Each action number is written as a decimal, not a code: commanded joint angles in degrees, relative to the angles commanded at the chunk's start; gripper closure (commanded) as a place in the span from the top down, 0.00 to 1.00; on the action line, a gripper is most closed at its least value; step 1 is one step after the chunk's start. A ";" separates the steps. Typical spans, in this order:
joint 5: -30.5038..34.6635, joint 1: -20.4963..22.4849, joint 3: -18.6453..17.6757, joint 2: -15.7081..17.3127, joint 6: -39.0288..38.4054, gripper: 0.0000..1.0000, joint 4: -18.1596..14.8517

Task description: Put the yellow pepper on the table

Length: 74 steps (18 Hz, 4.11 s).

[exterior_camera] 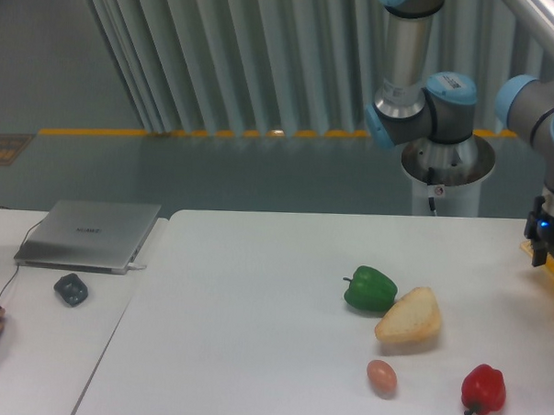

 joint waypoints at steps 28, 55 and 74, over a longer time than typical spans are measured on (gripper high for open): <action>-2.24 18.19 -6.94 1.85 33.66 1.00 -3.51; 3.82 19.42 -7.65 -3.24 31.13 1.00 -1.49; 4.35 18.98 -7.83 -5.27 31.82 0.66 1.06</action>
